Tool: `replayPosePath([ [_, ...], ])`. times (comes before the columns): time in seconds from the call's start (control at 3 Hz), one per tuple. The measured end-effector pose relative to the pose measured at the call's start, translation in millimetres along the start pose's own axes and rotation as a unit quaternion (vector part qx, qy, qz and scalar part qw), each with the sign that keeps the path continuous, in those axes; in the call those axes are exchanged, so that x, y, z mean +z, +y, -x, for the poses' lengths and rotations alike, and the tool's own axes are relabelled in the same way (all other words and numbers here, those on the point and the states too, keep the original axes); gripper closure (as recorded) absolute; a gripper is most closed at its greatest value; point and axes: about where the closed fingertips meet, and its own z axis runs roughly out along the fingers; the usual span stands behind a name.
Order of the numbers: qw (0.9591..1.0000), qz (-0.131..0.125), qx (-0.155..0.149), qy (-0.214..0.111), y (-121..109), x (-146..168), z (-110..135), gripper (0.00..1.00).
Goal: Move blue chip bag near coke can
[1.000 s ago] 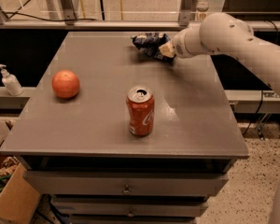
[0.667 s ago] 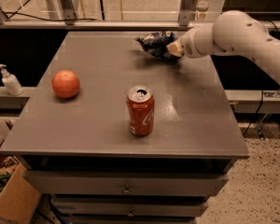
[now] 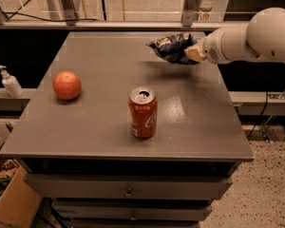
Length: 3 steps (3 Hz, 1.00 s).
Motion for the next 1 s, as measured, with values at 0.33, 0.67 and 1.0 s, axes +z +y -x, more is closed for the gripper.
replayPosePath([
  [0.33, 0.9989, -0.008, -0.043, 0.016, 16, -35, -12, 1.0],
  [0.67, 0.995, -0.017, -0.091, 0.037, 36, -66, -30, 1.0],
  [1.0, 0.9893, -0.028, -0.128, 0.065, 54, -92, -52, 1.0],
])
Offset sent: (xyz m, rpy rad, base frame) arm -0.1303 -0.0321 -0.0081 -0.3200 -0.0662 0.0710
